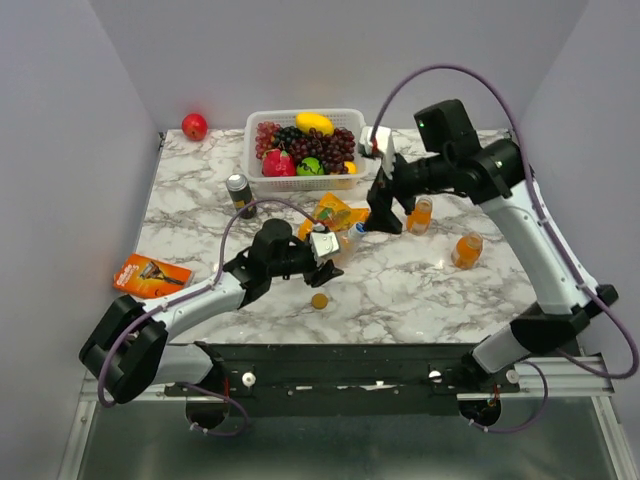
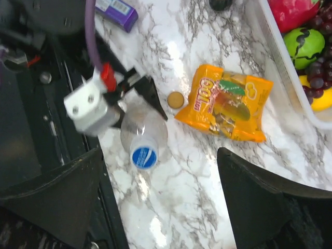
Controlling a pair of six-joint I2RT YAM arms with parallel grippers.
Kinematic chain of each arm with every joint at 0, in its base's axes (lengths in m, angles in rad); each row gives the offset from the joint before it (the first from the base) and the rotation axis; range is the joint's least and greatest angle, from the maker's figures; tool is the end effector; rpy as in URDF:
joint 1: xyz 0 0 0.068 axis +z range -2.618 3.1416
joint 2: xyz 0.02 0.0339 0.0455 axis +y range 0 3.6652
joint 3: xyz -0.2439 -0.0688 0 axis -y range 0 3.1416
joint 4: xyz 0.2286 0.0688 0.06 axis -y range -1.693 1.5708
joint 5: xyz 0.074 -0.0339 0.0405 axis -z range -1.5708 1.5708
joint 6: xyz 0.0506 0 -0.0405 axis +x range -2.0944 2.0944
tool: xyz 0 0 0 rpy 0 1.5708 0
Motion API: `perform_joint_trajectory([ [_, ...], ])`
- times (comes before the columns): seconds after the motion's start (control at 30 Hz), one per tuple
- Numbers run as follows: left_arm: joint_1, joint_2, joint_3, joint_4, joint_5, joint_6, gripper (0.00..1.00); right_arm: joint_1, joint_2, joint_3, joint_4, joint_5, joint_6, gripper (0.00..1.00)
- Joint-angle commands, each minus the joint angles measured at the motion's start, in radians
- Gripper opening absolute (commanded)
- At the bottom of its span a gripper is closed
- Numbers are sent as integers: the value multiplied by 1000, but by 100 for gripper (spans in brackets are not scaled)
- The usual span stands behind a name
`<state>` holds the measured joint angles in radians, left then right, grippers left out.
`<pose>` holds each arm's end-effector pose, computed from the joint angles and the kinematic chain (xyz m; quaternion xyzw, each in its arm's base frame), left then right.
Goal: Screw on the bottle caps
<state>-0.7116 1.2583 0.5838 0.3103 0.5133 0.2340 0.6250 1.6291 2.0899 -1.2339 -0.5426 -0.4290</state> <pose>0.1893 -0.1960 0.2076 0.4909 0.6435 -0.3329 0.4838 0.2250 0.1945 0.4304 -0.5365 0.7150 0.2824 0.3482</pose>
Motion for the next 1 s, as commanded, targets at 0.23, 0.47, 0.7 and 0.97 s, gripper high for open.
perform_joint_trajectory([
  [0.23, 14, 23, 186, -332, 221, 131, 0, 7, -356, -491, 198, -97, -488, 100],
  [0.47, 12, 44, 223, -364, 228, 125, 0, 38, -374, -551, 255, -106, -519, 100],
  [0.7, 14, 46, 245, -361, 234, 105, 0, 61, -353, -557, 203, -114, -580, 100],
  [0.97, 21, 35, 235, -315, 237, 35, 0, 62, -348, -582, 186, -66, -608, 100],
])
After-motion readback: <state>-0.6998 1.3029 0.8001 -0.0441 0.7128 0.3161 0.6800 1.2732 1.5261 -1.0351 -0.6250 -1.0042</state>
